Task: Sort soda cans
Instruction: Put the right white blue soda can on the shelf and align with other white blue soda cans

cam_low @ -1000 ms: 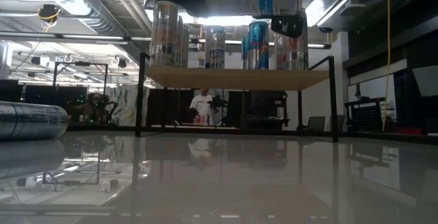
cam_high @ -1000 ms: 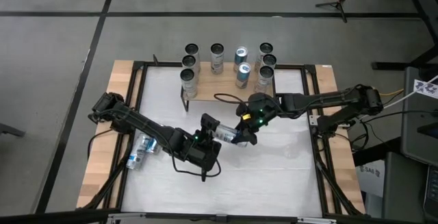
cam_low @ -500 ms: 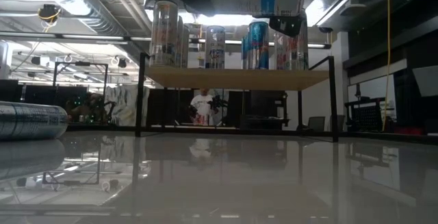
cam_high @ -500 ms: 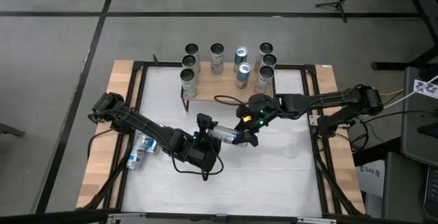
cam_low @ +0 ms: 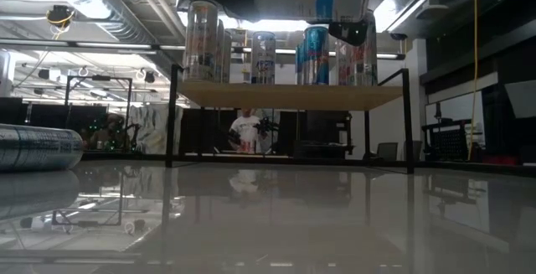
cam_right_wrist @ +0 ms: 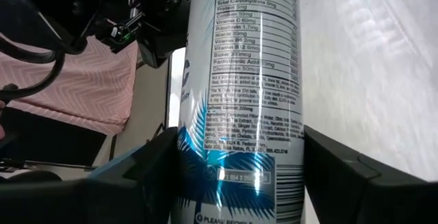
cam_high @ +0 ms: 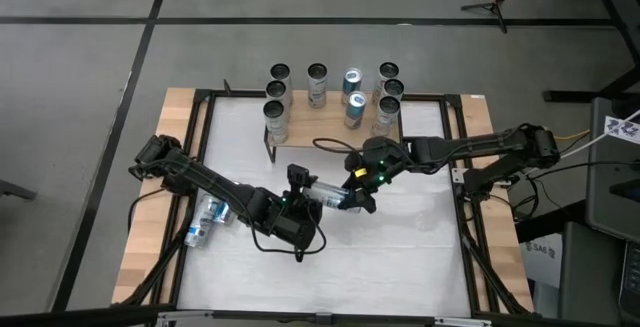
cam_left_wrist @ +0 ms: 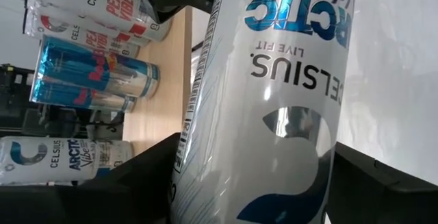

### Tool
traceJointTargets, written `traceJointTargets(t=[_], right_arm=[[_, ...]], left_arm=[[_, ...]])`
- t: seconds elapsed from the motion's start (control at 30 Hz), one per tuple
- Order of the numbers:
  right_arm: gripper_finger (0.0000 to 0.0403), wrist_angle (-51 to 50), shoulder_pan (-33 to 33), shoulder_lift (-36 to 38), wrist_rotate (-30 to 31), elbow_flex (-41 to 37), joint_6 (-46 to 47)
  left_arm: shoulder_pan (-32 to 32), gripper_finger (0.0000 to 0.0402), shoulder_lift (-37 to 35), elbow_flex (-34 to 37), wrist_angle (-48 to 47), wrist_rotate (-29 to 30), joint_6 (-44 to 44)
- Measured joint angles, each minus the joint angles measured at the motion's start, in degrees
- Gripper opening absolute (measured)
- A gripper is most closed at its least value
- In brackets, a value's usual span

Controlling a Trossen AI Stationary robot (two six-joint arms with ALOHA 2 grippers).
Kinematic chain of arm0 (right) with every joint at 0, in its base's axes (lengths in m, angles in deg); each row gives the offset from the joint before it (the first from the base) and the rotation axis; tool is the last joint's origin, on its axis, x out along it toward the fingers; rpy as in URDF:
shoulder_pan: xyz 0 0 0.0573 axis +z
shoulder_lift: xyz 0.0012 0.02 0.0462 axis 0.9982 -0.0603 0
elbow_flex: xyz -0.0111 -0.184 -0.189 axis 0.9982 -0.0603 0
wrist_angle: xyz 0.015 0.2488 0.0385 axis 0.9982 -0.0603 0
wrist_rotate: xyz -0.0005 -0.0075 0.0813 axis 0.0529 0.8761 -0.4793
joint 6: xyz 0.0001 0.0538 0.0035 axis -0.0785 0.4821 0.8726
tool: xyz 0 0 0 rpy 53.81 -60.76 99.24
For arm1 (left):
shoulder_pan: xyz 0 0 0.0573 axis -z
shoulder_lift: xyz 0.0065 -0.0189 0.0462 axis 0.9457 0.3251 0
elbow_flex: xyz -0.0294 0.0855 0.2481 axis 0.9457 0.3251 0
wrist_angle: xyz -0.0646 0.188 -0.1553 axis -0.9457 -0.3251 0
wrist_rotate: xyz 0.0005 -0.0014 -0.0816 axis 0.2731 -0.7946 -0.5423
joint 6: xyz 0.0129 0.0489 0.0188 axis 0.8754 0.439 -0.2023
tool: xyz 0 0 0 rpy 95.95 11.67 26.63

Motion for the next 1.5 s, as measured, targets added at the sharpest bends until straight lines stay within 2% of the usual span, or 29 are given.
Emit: traceJointTargets(t=[0.2, 0.5, 0.8, 0.97, 1.17, 1.3, 1.5], right_arm=[[0.0254, -0.18, 0.0, 0.0, -0.09, 0.0, 0.15], [0.0252, -0.59, 0.02, 0.0, -0.44, 0.0, 0.16], [0.0253, -0.37, 0.02, 0.0, -0.42, 0.0, 0.08], [0.0249, -0.37, 0.0, 0.0, -0.42, 0.0, 0.0], [0.0252, -0.33, 0.0, 0.0, -0.4, 0.0, -0.02], [0.0249, -0.33, 0.02, 0.0, -0.42, 0.0, -0.02], [0.0253, -0.31, 0.0, 0.0, -0.42, 0.0, -0.03]], left_arm=[[0.0, 0.029, 0.0, -0.02, -0.11, -0.7, 0.02], [0.0, 0.0343, 0.0, -0.02, -0.38, -0.99, -1.74], [0.62, 0.0343, 0.0, -0.02, -2.83, -1.36, -6.23], [1.51, 0.0342, 0.0, -0.02, -9.87, -1.39, -14.73], [3.36, 0.0342, 0.0, -0.02, -21.38, -1.48, -29.53], [5.26, 0.0342, 0.0, -0.01, -28.48, -3.75, -39.72], [9.53, 0.0342, -1.08, 4.15, -30.2, -3.59, -53.47]])
